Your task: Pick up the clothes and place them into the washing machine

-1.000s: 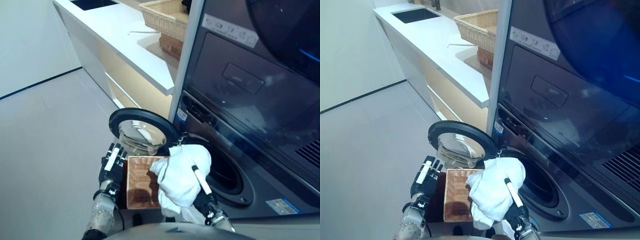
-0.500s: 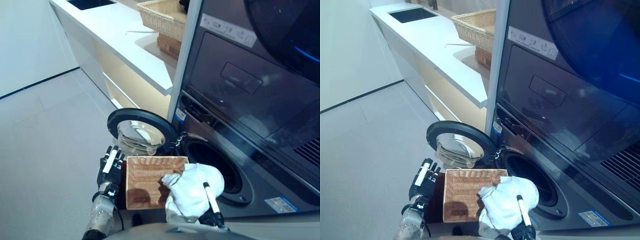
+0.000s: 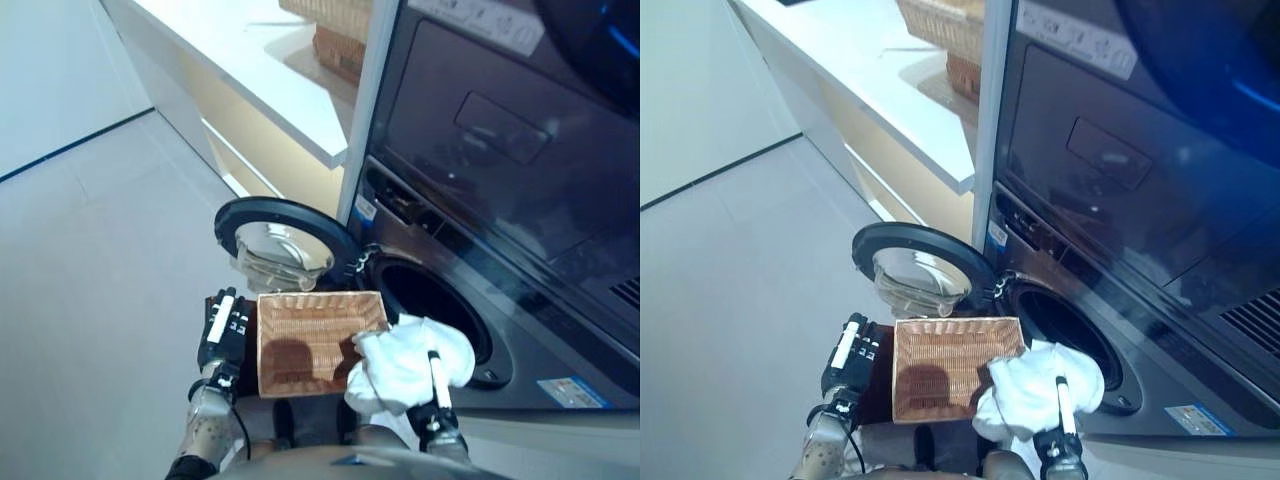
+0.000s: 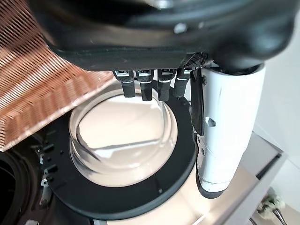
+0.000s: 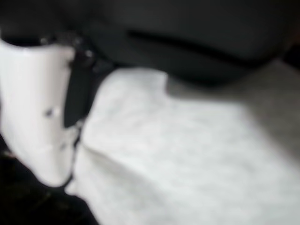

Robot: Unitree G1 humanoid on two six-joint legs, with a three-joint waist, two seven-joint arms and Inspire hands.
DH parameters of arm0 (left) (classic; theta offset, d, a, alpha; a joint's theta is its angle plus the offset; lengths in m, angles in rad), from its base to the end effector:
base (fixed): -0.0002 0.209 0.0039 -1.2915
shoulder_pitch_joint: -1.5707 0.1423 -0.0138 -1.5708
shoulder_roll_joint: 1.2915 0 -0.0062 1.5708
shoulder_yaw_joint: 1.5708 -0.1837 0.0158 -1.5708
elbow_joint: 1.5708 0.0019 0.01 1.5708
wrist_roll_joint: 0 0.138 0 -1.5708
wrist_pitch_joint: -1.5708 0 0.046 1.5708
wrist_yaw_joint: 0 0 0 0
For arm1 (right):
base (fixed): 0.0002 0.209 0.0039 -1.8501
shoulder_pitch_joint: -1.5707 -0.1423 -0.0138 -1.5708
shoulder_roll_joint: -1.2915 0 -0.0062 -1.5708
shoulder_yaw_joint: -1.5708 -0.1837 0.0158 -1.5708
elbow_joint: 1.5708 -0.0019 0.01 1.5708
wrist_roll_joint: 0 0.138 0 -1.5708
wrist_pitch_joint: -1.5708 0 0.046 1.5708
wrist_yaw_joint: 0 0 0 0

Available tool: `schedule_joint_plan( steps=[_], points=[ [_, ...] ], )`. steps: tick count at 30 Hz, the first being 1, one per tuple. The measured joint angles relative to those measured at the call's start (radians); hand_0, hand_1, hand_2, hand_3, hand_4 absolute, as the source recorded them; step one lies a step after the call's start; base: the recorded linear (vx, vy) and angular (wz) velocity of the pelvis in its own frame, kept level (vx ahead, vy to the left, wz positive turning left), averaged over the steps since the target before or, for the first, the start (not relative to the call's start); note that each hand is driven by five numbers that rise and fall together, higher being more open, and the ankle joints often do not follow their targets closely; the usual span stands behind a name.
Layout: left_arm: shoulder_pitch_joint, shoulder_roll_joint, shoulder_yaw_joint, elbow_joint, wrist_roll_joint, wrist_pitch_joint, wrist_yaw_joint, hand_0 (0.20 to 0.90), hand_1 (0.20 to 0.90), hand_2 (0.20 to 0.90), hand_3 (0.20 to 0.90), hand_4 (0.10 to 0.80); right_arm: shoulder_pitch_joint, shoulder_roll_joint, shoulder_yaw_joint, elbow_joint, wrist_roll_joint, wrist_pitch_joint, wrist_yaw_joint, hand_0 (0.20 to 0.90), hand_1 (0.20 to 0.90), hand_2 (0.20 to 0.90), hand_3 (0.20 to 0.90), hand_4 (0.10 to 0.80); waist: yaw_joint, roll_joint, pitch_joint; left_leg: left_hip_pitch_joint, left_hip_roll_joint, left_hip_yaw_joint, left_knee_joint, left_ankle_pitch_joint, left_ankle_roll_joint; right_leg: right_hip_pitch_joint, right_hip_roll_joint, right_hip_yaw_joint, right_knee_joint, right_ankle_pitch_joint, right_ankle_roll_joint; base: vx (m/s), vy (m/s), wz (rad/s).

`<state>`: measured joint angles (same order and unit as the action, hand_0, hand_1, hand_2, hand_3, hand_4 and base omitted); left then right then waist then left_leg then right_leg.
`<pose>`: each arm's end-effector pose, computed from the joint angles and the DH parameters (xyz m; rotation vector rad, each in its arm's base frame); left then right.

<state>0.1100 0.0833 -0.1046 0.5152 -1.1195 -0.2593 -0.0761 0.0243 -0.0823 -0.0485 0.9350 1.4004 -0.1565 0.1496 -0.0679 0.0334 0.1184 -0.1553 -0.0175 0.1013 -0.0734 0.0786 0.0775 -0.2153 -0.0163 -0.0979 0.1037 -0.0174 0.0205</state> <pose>0.1440 0.1691 -0.0584 -0.9388 0.3124 0.3468 0.1125 -0.1898 -0.1013 1.1911 0.5013 -0.6935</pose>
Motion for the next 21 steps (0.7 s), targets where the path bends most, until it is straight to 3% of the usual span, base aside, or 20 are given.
schedule_joint_plan(
  steps=[12, 21],
  points=[
    [0.009, 0.005, -0.028, -0.044, -0.032, -0.011, -0.02, 0.9, 0.9, 0.9, 0.9, 0.8, -0.185, -0.026, 0.005, -0.011, 0.002, -0.07, -0.048, 0.2, 0.2, 0.2, 0.2, 0.3, 0.041, 0.017, 0.06, -0.085, -0.002, -0.038, 0.003, 0.017, -0.002, -0.09, -0.006, -0.036, 0.046, -0.016, -0.012, -0.059, -0.006, 0.11],
    [0.009, 0.032, -0.061, -0.14, -0.057, -0.011, -0.033, 0.9, 0.9, 0.9, 0.9, 0.8, -0.376, -0.035, -0.078, -0.001, 0.065, -0.166, -0.139, 0.2, 0.2, 0.2, 0.2, 0.3, 0.086, 0.033, 0.119, -0.157, -0.009, -0.062, 0.025, 0.026, -0.003, -0.166, -0.019, -0.054, 0.103, -0.034, -0.015, -0.048, -0.001, 0.09]
  ],
)
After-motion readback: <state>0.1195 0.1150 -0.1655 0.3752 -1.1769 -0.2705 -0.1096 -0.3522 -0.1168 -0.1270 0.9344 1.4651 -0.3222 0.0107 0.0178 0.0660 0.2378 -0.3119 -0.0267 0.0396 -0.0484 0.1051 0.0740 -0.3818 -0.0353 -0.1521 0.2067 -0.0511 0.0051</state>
